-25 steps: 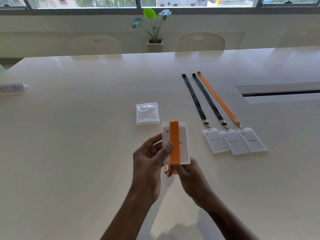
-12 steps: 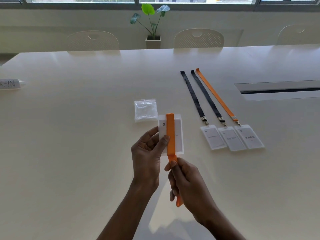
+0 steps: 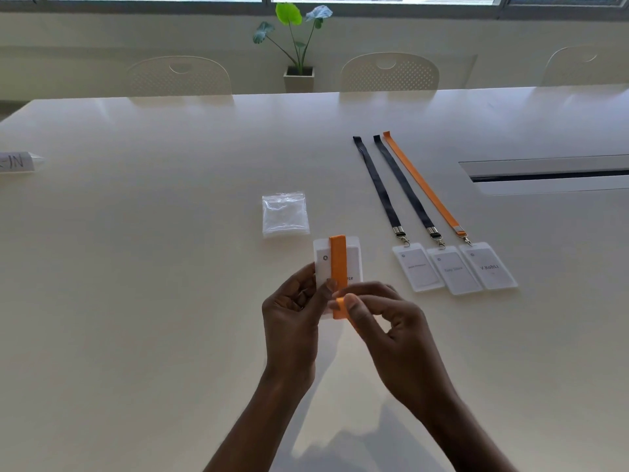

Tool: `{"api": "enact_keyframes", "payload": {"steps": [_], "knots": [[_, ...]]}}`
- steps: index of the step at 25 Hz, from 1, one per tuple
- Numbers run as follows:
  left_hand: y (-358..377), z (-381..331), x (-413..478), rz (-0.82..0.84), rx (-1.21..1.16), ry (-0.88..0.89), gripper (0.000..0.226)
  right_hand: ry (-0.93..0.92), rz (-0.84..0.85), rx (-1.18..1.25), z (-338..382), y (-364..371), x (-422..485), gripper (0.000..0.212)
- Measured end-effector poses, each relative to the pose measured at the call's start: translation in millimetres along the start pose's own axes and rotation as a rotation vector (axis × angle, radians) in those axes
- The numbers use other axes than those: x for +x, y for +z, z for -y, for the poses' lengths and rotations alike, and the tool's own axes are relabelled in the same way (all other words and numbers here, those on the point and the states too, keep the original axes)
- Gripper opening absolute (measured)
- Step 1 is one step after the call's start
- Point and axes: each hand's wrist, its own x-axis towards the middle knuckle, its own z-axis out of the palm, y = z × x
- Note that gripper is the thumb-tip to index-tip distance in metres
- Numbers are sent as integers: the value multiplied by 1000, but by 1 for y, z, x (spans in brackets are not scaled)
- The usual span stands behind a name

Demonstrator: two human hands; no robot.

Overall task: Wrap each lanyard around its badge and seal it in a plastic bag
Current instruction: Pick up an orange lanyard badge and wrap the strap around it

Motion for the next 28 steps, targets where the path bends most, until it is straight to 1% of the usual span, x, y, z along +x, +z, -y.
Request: {"api": "enact_keyframes", "payload": {"steps": [2,4,6,8,11,14,19,25,28], "knots": [[1,2,-3,15,-4,-11,44,-7,26,17,-2,-5,6,26],[1,3,-7,34,-25,-28,47,-26,60,-21,-6,-10,13,31],[1,4,-8,63,-67,-56,48,-29,108,-67,-9,-15,20,28],[1,4,-8,92,-113,-86,45,-71,133,-154,-9,-21,28,28],[1,5,-9,114,-120,-121,45,-148,101,-274,-11,-27,41,28],[2,7,-12,110,-104,-163,48,-168,46,-305,-16,-30,54,27],[0,9,-12,111,-158,-227,48,-207,-6,-336,-22,-29,67,29],[-3,16,-12,92,-168,-271,46,-208,-12,-327,-40,-23,71,23],[-7,24,-12,84,-169,-263,40,-128,23,-254,-50,-24,72,22]]}}
